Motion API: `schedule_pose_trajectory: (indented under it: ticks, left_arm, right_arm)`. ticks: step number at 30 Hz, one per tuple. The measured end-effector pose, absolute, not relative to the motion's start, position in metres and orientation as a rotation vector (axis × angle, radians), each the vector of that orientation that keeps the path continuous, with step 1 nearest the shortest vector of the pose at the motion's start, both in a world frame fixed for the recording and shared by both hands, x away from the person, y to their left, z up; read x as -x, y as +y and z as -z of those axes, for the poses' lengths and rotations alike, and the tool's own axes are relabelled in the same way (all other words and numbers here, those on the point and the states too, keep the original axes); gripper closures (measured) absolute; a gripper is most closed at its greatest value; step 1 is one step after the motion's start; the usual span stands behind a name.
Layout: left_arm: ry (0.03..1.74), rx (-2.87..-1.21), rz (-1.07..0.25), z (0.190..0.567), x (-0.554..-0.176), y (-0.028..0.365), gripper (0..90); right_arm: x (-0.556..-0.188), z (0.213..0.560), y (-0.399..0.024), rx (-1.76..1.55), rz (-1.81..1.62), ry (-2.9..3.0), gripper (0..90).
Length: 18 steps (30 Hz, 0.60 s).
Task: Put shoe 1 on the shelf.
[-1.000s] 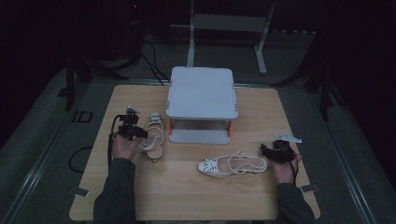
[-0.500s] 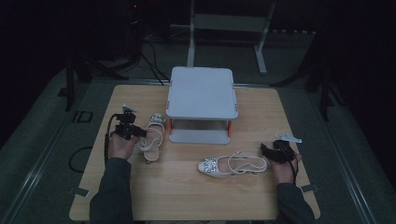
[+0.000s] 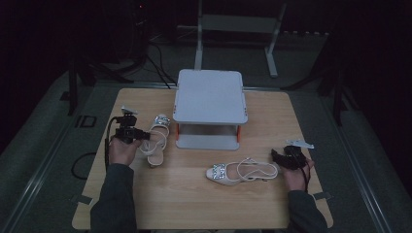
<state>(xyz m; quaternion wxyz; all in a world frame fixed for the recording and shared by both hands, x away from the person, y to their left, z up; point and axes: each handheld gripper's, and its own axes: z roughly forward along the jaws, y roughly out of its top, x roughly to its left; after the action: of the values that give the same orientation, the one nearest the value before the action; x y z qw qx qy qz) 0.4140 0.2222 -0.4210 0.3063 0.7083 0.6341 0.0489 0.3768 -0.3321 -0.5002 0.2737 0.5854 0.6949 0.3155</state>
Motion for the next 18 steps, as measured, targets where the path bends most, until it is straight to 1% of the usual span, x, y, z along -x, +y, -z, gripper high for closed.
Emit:
schedule_pose_trajectory:
  ticks: [18]
  left_arm:
    - [1.645, -1.842, -0.217, 0.393, -0.406, 0.221, 83.8]
  right_arm:
    - [-0.377, 0.500, -0.332, -1.575, -0.848, 1.870, 38.8]
